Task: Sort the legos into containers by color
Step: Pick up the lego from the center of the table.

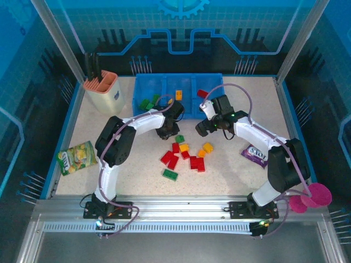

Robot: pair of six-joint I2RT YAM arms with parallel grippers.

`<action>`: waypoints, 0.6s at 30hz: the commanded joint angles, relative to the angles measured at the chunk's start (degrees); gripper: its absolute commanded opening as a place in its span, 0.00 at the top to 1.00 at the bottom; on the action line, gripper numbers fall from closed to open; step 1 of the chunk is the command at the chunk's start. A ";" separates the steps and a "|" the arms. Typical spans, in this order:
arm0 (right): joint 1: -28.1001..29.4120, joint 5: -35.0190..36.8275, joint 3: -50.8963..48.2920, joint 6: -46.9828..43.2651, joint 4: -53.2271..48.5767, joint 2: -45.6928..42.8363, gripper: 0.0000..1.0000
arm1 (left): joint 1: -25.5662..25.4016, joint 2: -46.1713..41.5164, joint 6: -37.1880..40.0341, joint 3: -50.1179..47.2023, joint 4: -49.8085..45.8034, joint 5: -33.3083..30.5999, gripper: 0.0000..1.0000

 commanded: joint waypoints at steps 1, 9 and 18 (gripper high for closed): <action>-0.83 -1.04 0.55 0.53 0.19 0.98 0.02 | -0.10 -4.21 2.34 -2.20 -9.36 -2.12 0.72; -0.51 -0.16 -0.63 1.70 1.39 1.51 0.02 | 0.04 -11.50 10.18 5.25 -18.62 -11.82 0.67; 3.58 -1.46 -6.06 5.58 6.13 -2.08 0.02 | 7.80 -8.23 17.16 19.30 -18.84 -13.34 0.68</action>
